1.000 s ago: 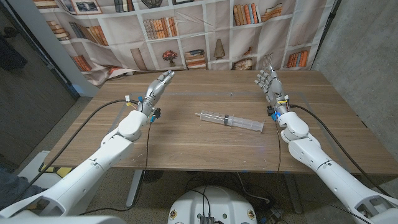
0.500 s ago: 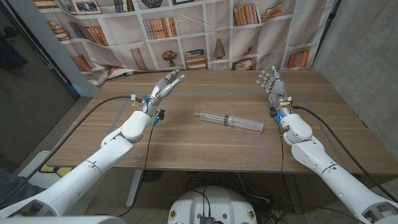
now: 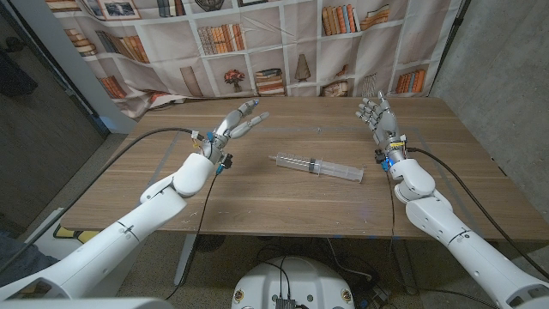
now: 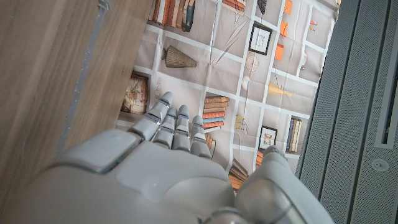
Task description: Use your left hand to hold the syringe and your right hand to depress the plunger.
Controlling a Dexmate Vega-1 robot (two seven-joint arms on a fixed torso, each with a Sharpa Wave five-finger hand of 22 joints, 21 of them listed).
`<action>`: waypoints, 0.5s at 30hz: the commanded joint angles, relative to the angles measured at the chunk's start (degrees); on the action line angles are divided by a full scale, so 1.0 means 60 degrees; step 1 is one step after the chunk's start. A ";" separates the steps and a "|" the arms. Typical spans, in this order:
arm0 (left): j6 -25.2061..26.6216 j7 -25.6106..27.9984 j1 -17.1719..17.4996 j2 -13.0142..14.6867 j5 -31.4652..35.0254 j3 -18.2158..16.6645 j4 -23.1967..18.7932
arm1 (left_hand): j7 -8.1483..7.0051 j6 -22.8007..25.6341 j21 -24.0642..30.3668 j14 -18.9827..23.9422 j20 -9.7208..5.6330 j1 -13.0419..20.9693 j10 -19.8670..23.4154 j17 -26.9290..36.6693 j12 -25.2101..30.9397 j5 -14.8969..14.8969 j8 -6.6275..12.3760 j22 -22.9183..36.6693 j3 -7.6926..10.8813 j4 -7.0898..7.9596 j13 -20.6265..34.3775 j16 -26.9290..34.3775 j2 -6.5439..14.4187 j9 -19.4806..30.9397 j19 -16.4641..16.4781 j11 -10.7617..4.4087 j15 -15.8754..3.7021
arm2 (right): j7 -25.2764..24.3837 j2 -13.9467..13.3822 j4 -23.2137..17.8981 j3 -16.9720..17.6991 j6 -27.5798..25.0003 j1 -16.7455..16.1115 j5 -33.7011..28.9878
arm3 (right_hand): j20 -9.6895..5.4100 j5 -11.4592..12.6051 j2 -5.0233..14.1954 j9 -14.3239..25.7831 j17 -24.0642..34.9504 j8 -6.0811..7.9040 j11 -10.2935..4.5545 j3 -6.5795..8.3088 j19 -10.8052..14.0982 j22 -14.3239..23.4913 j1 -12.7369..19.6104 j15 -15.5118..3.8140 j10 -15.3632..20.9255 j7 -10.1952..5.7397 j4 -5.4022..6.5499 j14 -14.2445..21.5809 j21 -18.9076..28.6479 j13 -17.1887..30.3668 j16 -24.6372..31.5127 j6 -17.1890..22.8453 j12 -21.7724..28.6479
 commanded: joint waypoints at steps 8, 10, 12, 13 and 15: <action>0.1097 -0.0194 -0.0086 0.0605 0.1777 0.0346 -0.0945 | 0.0010 0.0763 0.0019 0.0571 -0.0198 0.0442 0.0630 -0.0015 0.0081 0.0008 0.0154 0.0007 0.0112 -0.0268 0.0040 0.0054 0.0077 0.0008 0.0530 -0.0031 -0.0089 | 0.0077 0.0051 0.0041 -0.0023 0.0047 -0.0010 0.0014 | -0.0072 0.0069 0.0043 0.0024 0.0020 0.0015 0.0015 -0.0017 0.0137 0.0014 0.0114 0.0030 0.0099 0.0008 -0.0059 0.0073 0.0028 0.0021 -0.0020 0.0090 0.0004; 0.1254 -0.0349 -0.0149 0.0711 0.2005 0.0421 -0.1062 | -0.0001 0.0886 0.0030 0.0666 -0.0234 0.0507 0.0710 -0.0017 0.0074 0.0012 0.0167 0.0006 0.0120 -0.0306 0.0039 0.0055 0.0076 0.0006 0.0625 -0.0053 -0.0116 | 0.0063 0.0054 0.0030 -0.0033 0.0039 -0.0011 -0.0004 | -0.0070 0.0069 0.0045 0.0024 0.0020 0.0009 0.0018 -0.0018 0.0137 0.0014 0.0115 0.0034 0.0100 0.0008 -0.0060 0.0074 0.0022 0.0021 -0.0027 0.0092 -0.0001; 0.1415 -0.0466 -0.0195 0.0779 0.2191 0.0479 -0.1162 | 0.0000 0.0906 0.0031 0.0694 -0.0232 0.0541 0.0763 -0.0017 0.0076 0.0015 0.0157 0.0006 0.0127 -0.0325 0.0039 0.0047 0.0078 0.0005 0.0661 -0.0057 -0.0121 | 0.0061 0.0059 0.0031 -0.0042 0.0039 -0.0005 -0.0015 | -0.0062 0.0068 0.0046 0.0024 0.0021 0.0004 0.0016 -0.0020 0.0140 0.0013 0.0115 0.0040 0.0102 -0.0003 -0.0061 0.0077 0.0017 0.0020 -0.0034 0.0093 -0.0007; 0.1484 -0.0516 -0.0215 0.0806 0.2275 0.0507 -0.1204 | -0.0006 0.0915 0.0029 0.0706 -0.0234 0.0556 0.0773 -0.0018 0.0073 0.0016 0.0154 0.0006 0.0131 -0.0332 0.0039 0.0046 0.0080 0.0005 0.0667 -0.0058 -0.0124 | 0.0057 0.0062 0.0029 -0.0045 0.0036 -0.0004 -0.0018 | -0.0061 0.0068 0.0046 0.0024 0.0021 0.0002 0.0016 -0.0020 0.0137 0.0013 0.0115 0.0051 0.0102 -0.0005 -0.0062 0.0079 0.0014 0.0020 -0.0036 0.0094 -0.0009; 0.1633 -0.0603 -0.0253 0.0851 0.2445 0.0557 -0.1294 | -0.0013 0.0958 0.0026 0.0736 -0.0235 0.0608 0.0818 -0.0018 0.0069 0.0022 0.0152 0.0006 0.0146 -0.0359 0.0039 0.0037 0.0092 0.0005 0.0697 -0.0093 -0.0135 | 0.0039 0.0074 0.0006 -0.0042 -0.0001 -0.0007 0.0012 | -0.0059 0.0068 0.0048 0.0024 0.0021 -0.0003 0.0016 -0.0021 0.0138 0.0014 0.0116 0.0050 0.0101 -0.0001 -0.0063 0.0084 0.0009 0.0020 -0.0040 0.0095 -0.0014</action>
